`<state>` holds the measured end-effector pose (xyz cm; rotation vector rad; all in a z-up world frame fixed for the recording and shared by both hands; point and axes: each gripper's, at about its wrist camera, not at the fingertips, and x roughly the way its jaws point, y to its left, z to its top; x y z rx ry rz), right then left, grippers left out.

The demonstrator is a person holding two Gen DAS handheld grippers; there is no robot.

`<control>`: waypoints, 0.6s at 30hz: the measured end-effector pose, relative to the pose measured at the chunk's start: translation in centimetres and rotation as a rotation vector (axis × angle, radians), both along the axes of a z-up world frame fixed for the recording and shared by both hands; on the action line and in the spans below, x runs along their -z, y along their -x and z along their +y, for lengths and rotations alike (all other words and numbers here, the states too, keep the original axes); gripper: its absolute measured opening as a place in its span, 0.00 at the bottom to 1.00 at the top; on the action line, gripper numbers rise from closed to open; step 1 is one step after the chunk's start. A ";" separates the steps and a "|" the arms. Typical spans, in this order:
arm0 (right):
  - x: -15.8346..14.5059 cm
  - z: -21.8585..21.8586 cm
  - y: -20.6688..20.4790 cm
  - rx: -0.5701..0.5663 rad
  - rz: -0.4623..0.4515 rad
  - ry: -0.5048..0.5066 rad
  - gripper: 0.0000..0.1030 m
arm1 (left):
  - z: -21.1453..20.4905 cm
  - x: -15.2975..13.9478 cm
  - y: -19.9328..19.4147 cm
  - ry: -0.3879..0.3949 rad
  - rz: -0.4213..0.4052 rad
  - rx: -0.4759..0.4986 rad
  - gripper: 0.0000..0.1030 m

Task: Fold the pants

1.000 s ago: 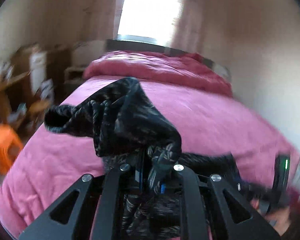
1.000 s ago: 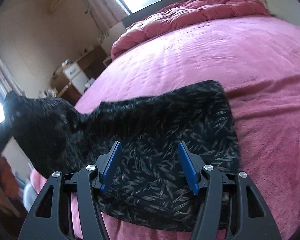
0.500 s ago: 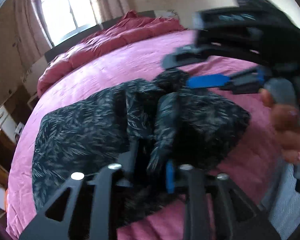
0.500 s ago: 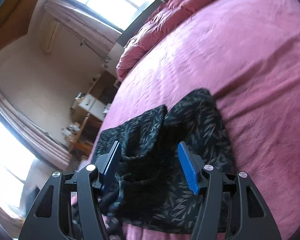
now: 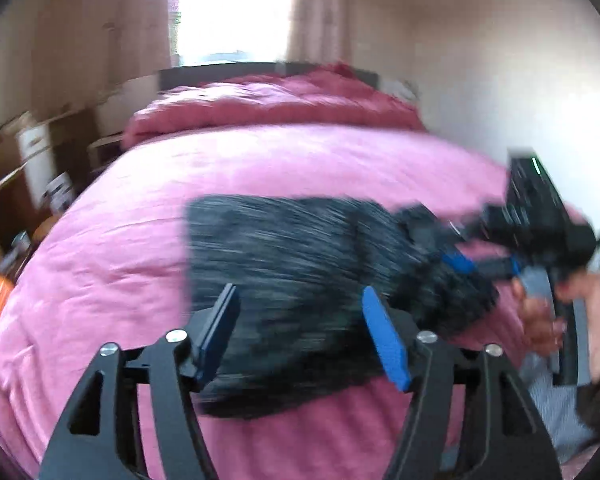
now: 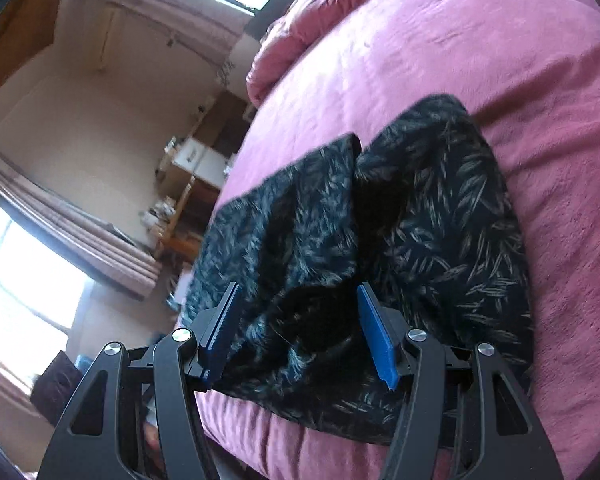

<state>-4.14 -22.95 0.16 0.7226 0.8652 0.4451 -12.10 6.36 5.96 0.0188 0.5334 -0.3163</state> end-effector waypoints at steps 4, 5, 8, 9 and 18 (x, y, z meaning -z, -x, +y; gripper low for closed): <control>0.1 0.6 -0.7 -0.044 0.020 -0.063 0.56 | 4.7 0.5 0.4 0.000 0.042 -0.048 0.74; 0.2 0.6 -0.9 -0.045 0.025 -0.073 0.56 | 4.6 0.8 0.4 -0.011 0.057 -0.034 0.74; 0.8 0.5 -1.7 -0.050 0.051 -0.148 0.56 | 4.7 2.3 1.3 -0.079 0.069 0.023 0.76; 1.0 0.4 -1.9 -0.051 0.058 -0.170 0.53 | 4.4 2.7 1.6 -0.104 0.081 0.051 0.78; 1.3 1.6 -2.2 -0.041 0.041 -0.047 0.08 | 1.7 4.8 -1.7 -0.158 0.142 -0.019 0.64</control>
